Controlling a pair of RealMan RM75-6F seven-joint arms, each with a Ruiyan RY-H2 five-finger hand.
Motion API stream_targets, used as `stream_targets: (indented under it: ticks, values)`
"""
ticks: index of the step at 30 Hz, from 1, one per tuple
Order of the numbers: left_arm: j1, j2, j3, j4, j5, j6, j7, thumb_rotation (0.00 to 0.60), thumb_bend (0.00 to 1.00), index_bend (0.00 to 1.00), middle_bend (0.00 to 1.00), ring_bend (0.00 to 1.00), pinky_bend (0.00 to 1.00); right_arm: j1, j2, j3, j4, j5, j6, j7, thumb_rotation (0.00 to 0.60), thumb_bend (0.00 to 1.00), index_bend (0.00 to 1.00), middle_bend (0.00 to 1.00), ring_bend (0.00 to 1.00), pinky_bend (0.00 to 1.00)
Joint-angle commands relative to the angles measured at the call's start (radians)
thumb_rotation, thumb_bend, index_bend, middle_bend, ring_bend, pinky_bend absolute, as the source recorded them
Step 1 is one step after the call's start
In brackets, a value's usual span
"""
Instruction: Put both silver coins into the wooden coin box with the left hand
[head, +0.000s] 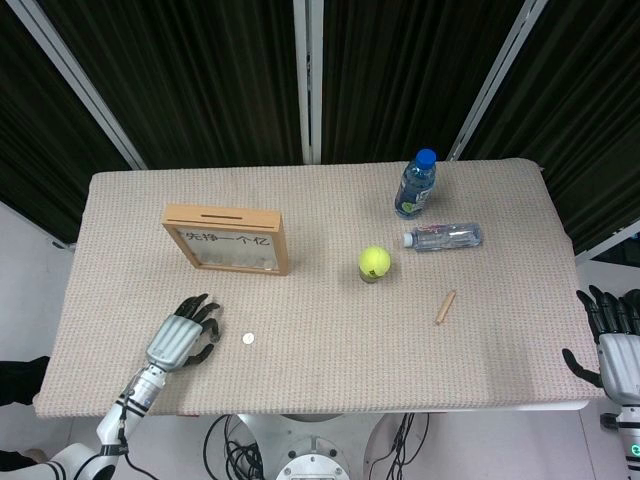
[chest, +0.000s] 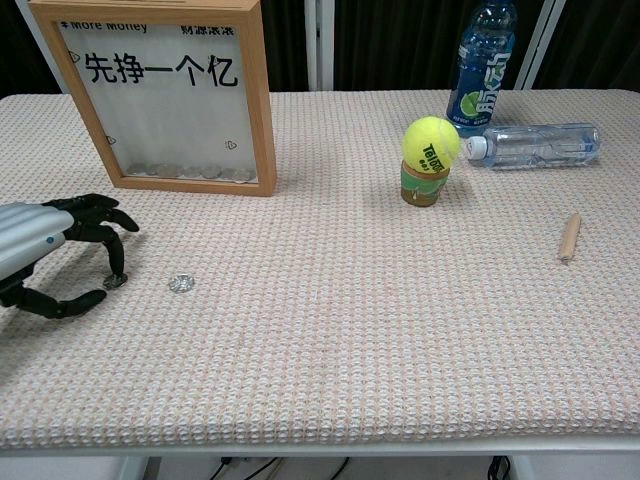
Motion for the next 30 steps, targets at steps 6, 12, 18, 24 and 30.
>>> stream_targets:
  ticks: [6,12,18,24,30]
  values:
    - [-0.003,-0.004,0.002,0.005,-0.001,-0.005,-0.003,0.6,0.2,0.43,0.16,0.04,0.12,-0.002,0.0,0.001,0.0,0.001,0.005,0.002,0.6,0.23,0.0,0.0,0.0,0.0]
    - [-0.005,-0.012,0.004,0.017,-0.002,-0.009,-0.011,0.6,0.2,0.41,0.16,0.04,0.12,-0.004,0.001,0.0,0.0,0.002,0.007,0.002,0.6,0.23,0.0,0.0,0.0,0.0]
    - [-0.007,-0.017,0.0,0.022,-0.002,-0.002,-0.016,0.6,0.2,0.41,0.16,0.04,0.12,-0.003,0.0,0.002,0.002,0.005,0.005,0.004,0.6,0.23,0.0,0.0,0.0,0.0]
    - [-0.01,-0.047,-0.008,0.06,0.002,0.01,-0.037,0.6,0.2,0.42,0.19,0.04,0.12,-0.004,-0.001,0.001,0.003,0.008,0.003,0.003,0.6,0.23,0.0,0.0,0.0,0.0]
    - [-0.012,-0.099,-0.02,0.137,0.025,0.066,-0.083,0.6,0.2,0.47,0.24,0.07,0.14,-0.011,0.002,0.003,0.003,0.014,0.011,0.009,0.6,0.23,0.0,0.0,0.0,0.0]
